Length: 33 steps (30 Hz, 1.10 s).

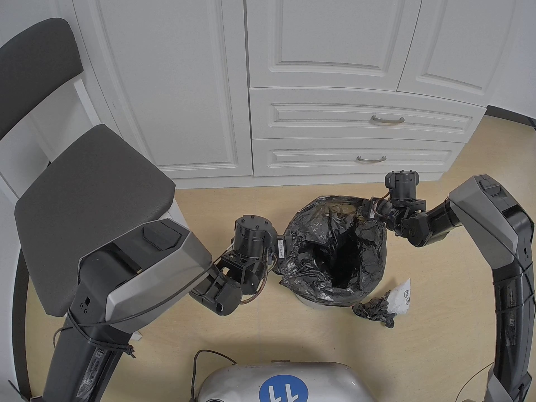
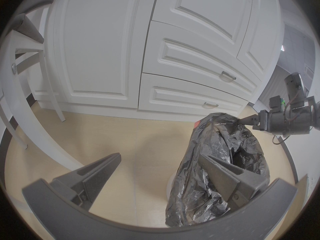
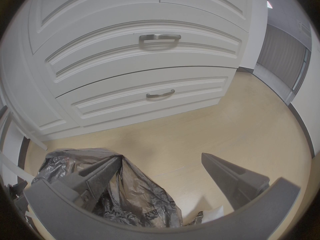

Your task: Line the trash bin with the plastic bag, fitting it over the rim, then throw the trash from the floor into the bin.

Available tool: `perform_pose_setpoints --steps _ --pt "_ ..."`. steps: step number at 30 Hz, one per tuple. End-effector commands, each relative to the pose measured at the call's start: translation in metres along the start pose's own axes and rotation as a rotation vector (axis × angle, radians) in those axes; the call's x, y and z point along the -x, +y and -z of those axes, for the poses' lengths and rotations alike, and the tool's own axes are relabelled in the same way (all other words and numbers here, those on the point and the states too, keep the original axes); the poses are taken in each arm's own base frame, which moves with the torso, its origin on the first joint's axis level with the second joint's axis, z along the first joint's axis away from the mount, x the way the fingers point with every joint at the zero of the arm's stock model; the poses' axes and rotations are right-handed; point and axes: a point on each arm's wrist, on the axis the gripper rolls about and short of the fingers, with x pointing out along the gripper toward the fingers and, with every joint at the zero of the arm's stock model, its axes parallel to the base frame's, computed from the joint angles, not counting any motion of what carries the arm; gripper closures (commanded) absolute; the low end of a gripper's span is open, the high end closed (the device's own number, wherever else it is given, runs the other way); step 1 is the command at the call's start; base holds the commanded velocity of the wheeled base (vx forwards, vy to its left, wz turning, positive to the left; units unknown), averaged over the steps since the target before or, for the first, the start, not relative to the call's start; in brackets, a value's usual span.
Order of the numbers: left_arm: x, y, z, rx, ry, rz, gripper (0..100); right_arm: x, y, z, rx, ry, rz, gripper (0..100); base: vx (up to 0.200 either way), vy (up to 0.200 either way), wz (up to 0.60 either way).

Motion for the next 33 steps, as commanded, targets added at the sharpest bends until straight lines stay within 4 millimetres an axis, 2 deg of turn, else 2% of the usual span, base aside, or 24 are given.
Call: perform_pose_setpoints --steps 1,8,18,21,23,27,33 --pt "0.005 -0.004 0.001 -0.008 -0.008 0.016 0 -0.006 0.002 0.005 -0.014 0.002 -0.001 0 0.0 0.0 0.0" --pt "0.009 -0.008 0.001 -0.006 -0.05 0.048 0 -0.008 0.008 0.009 -0.03 0.002 -0.011 0 0.0 0.0 0.0" --pt "0.012 -0.014 0.017 -0.03 -0.014 0.069 0 -0.008 0.01 0.01 -0.029 0.004 -0.017 0 0.0 0.0 0.0" --pt "0.003 -0.006 0.023 -0.04 -0.004 0.059 0 -0.008 0.01 0.01 -0.028 0.006 -0.016 0 0.0 0.0 0.0" --pt "-0.008 0.006 0.017 -0.03 -0.025 0.031 0 -0.007 0.01 0.01 -0.029 0.004 -0.017 0 0.0 0.0 0.0" --pt "-0.015 0.02 0.016 -0.038 0.015 -0.01 0 -0.008 0.01 0.009 -0.03 0.003 -0.016 0 0.0 0.0 0.0" --pt "-0.026 0.027 0.024 -0.038 0.037 -0.032 0 -0.009 0.008 0.009 -0.032 0.002 -0.011 0 0.0 0.0 0.0"
